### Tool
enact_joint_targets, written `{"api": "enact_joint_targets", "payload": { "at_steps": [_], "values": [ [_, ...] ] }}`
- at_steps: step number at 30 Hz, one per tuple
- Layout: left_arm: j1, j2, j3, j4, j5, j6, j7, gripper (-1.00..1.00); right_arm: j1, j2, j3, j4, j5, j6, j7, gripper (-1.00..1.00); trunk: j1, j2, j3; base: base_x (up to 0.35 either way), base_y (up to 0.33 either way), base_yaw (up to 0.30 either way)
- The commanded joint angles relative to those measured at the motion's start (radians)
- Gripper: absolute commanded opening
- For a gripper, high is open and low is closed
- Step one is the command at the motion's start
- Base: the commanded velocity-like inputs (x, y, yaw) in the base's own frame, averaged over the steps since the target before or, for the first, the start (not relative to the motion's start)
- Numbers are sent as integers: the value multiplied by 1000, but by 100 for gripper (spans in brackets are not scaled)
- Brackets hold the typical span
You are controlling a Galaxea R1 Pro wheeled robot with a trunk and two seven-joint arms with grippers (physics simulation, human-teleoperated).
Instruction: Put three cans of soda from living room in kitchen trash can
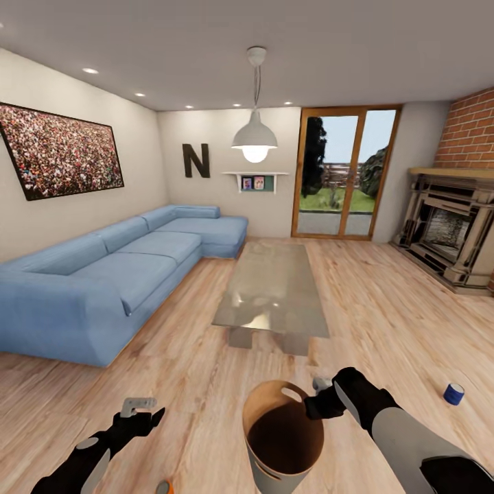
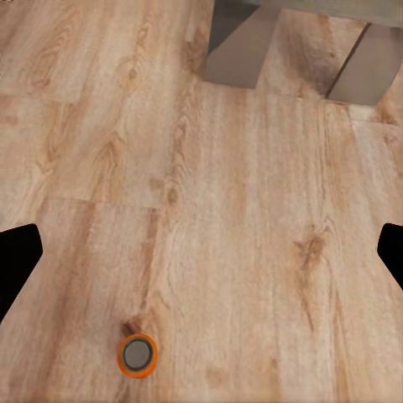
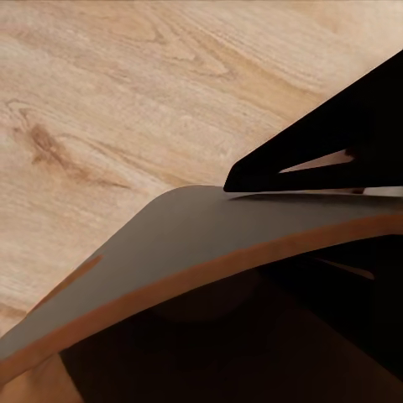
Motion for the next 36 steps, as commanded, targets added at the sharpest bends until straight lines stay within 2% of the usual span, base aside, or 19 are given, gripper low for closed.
{"api": "enact_joint_targets", "payload": {
  "at_steps": [1,17,31,36],
  "values": [
    [0,0,0,0,0,-1,0,100,0,1,-6,-1,-24,5,7,-100,0,0,0,130,106,0],
    [0,0,4,7,0,0,-1,100,0,0,-6,-1,-24,4,7,-100,0,0,0,209,185,0],
    [0,-1,-1,6,-2,-22,0,100,0,-3,-12,-2,-24,5,8,-100,0,0,0,23,37,0],
    [0,-2,-3,8,-3,-58,40,100,-5,-18,-18,-9,-27,11,11,-100,0,0,0,0,0,0]
  ]
}}
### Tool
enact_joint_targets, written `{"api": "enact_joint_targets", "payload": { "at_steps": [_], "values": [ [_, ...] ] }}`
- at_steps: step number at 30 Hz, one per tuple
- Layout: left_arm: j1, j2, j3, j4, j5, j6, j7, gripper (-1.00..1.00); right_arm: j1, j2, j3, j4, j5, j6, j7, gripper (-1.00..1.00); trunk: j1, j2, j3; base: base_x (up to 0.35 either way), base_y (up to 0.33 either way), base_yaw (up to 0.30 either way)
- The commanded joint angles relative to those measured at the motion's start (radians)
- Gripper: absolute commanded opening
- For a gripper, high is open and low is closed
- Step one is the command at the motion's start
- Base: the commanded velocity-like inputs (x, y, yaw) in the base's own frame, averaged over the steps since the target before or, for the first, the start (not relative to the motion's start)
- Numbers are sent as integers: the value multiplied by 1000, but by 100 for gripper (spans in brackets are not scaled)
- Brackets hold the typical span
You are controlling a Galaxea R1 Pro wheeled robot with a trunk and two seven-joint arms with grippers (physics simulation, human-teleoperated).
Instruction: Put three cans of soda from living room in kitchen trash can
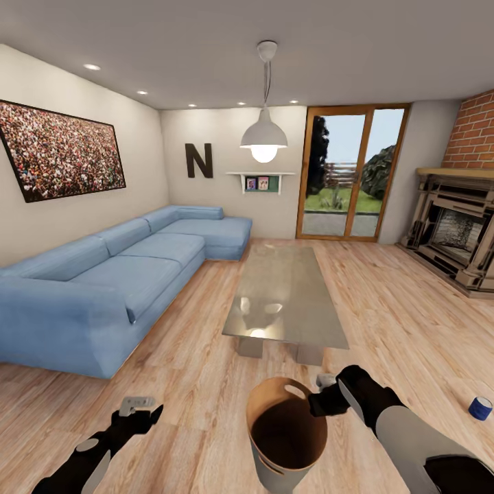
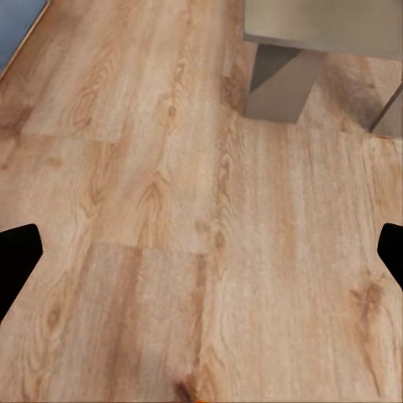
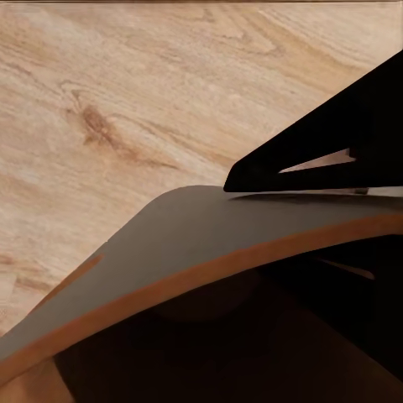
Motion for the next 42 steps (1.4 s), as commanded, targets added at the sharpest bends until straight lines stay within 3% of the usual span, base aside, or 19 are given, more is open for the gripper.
{"api": "enact_joint_targets", "payload": {
  "at_steps": [1,7,12,21,25,32,38,42],
  "values": [
    [0,0,0,0,0,-5,10,100,-1,-5,-6,-7,-25,7,8,-100,0,0,0,0,0,0],
    [0,0,-2,1,-1,-32,55,100,-5,-103,-12,-151,-36,135,18,-100,11,-21,-9,0,0,0],
    [0,-1,-2,1,-1,-34,60,100,-2,-149,-13,-192,-36,171,50,-100,31,-56,-25,0,0,0],
    [0,-2,-3,12,-4,-47,67,100,-2,-155,-12,-202,-37,178,61,-100,65,-119,-53,0,0,0],
    [-1,-6,-2,85,-4,-56,76,100,-1,-152,-12,-202,-37,179,61,-100,80,-147,-66,0,0,0],
    [-2,-16,-2,104,-5,-72,80,100,-1,-146,-10,-202,-37,178,60,-100,107,-196,-88,0,0,0],
    [-2,-21,-3,134,-5,-195,137,100,-1,-145,-8,-202,-38,177,60,-100,130,-238,-106,0,0,0],
    [-1,-55,-12,149,-6,-243,156,100,-1,-145,-9,-203,-38,177,61,-100,146,-266,-119,0,0,0]
  ]
}}
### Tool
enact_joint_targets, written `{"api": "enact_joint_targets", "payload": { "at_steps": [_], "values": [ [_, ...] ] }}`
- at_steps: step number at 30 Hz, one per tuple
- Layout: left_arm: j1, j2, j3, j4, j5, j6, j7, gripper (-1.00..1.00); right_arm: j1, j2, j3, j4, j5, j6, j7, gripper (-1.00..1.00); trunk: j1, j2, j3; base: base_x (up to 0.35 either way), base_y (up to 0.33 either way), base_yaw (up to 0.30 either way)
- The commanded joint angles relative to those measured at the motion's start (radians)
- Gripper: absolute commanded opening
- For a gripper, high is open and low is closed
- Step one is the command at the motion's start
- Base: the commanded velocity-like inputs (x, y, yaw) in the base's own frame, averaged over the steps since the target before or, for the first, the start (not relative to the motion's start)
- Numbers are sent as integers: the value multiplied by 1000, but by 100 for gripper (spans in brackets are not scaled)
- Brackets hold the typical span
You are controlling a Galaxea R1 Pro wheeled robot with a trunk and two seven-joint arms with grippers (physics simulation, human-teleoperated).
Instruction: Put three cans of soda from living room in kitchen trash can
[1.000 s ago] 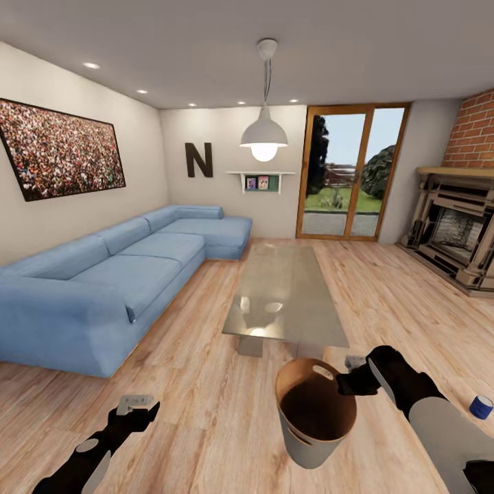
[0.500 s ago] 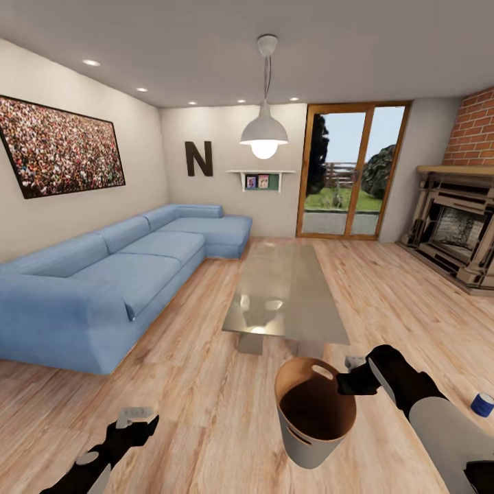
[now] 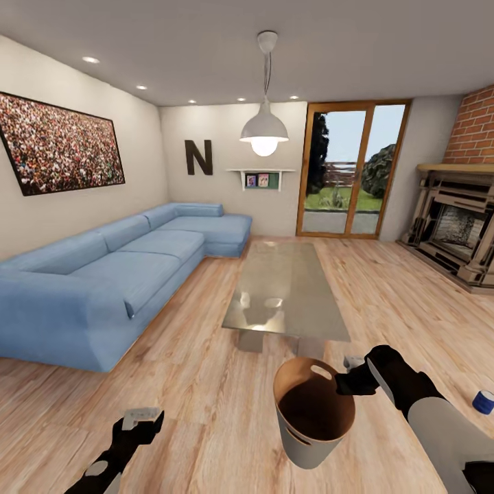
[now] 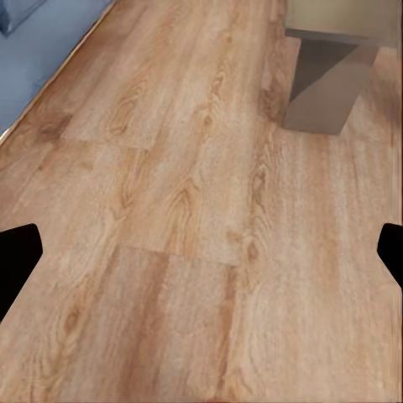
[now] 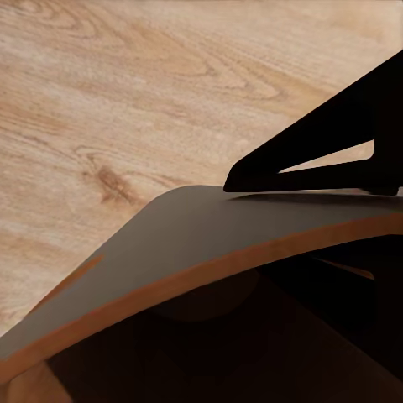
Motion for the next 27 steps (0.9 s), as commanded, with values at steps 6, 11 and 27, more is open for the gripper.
{"api": "enact_joint_targets", "payload": {
  "at_steps": [6,11,27],
  "values": [
    [1,-34,-46,6,1,-17,45,100,-1,0,-3,-1,-23,6,7,-100,23,-42,-19,0,0,0],
    [1,-38,-53,28,0,-41,56,100,-1,0,-3,-1,-23,15,5,-100,42,-77,-35,0,0,0],
    [1,-39,-131,100,-2,-52,57,100,-1,1,0,-1,-23,21,6,-100,104,-189,-107,0,0,0]
  ]
}}
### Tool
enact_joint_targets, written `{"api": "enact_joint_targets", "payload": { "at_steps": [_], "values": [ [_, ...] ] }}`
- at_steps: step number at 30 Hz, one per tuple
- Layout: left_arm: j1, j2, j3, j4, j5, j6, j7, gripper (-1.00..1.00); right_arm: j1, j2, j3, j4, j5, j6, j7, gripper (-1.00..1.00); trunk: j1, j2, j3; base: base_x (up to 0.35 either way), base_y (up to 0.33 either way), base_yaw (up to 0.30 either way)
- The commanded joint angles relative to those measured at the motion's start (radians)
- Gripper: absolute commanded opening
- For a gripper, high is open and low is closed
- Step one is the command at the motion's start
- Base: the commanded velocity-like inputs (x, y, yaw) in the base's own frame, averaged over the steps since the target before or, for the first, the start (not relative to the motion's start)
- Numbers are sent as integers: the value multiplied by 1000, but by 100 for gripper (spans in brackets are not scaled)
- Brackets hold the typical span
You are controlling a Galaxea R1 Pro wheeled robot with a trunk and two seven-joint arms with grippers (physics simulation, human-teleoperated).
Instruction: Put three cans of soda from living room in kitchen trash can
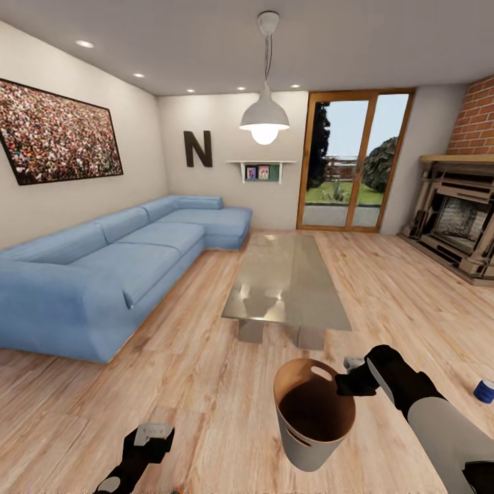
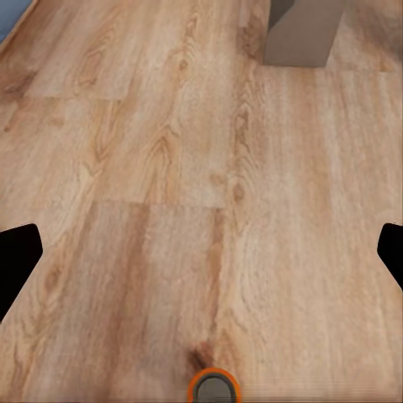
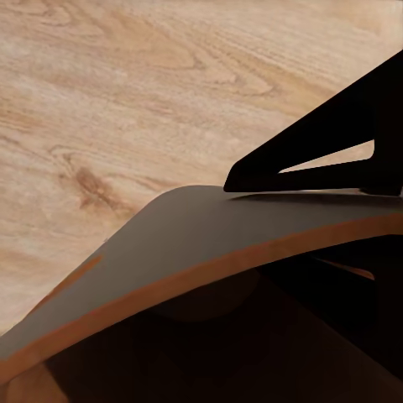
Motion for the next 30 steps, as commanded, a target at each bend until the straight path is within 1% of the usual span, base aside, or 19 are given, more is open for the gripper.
{"api": "enact_joint_targets", "payload": {
  "at_steps": [1,5,11,14,25,30],
  "values": [
    [0,0,-1,1,0,0,0,100,-1,0,-2,0,-24,5,7,-100,4,-7,-5,0,0,0],
    [0,0,-3,1,0,0,0,100,-1,0,-2,0,-24,5,7,-100,19,-35,-23,0,0,0],
    [0,0,-34,2,0,0,0,100,-1,1,0,0,-24,5,5,-100,42,-77,-51,0,0,0],
    [0,0,-41,2,0,0,0,100,-1,1,0,0,-24,5,5,-100,54,-98,-64,0,0,0],
    [0,0,-44,2,0,0,0,100,-1,0,-2,-2,-23,5,5,-100,96,-175,-113,0,0,0],
    [0,0,-45,2,0,0,0,100,-1,0,-2,-2,-21,5,4,-100,115,-210,-132,0,0,0]
  ]
}}
